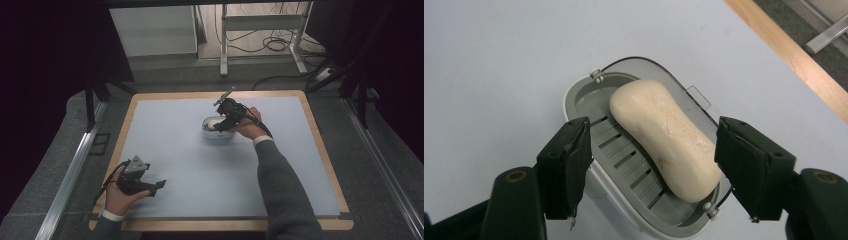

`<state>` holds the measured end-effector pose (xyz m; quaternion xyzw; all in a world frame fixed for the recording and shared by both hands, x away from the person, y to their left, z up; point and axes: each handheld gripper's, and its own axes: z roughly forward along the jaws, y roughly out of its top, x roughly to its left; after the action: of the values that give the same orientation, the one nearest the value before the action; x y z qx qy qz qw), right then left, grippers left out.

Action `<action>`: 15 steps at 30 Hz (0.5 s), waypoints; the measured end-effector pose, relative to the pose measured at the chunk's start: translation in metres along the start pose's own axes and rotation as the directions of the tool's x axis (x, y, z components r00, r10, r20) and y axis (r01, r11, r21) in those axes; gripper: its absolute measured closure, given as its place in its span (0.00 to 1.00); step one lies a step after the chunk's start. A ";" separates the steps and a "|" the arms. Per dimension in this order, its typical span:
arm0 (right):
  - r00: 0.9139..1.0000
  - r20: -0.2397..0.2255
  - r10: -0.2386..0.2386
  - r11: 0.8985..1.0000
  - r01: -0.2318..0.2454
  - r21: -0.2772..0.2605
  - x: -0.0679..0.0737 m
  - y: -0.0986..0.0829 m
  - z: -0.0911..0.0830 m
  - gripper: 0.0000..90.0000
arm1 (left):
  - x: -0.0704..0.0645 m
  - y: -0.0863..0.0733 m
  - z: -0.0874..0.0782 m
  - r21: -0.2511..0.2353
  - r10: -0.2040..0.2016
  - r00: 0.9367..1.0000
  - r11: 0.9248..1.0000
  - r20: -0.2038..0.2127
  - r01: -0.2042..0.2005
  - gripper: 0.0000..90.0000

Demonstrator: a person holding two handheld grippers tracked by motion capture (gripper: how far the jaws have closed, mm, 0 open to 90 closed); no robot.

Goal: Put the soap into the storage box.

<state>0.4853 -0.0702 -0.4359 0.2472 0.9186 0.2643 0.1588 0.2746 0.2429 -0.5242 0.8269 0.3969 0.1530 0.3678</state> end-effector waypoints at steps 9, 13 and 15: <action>0.997 0.032 0.065 0.993 -0.062 -0.098 0.003 -0.015 -0.024 0.33 | 0.000 0.000 0.000 0.000 -0.001 1.000 1.000 -0.001 0.001 0.13; 0.995 0.043 0.091 0.989 -0.086 -0.118 0.005 -0.025 -0.033 0.33 | 0.000 0.000 -0.001 -0.004 -0.002 1.000 1.000 -0.004 0.002 0.13; 0.995 0.040 0.096 0.989 -0.091 -0.120 0.005 -0.031 -0.035 0.32 | 0.000 0.000 -0.001 -0.006 0.000 1.000 1.000 -0.005 0.000 0.13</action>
<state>0.4549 -0.1049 -0.4260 0.2861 0.8848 0.3197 0.1816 0.2742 0.2437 -0.5231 0.8254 0.3974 0.1565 0.3691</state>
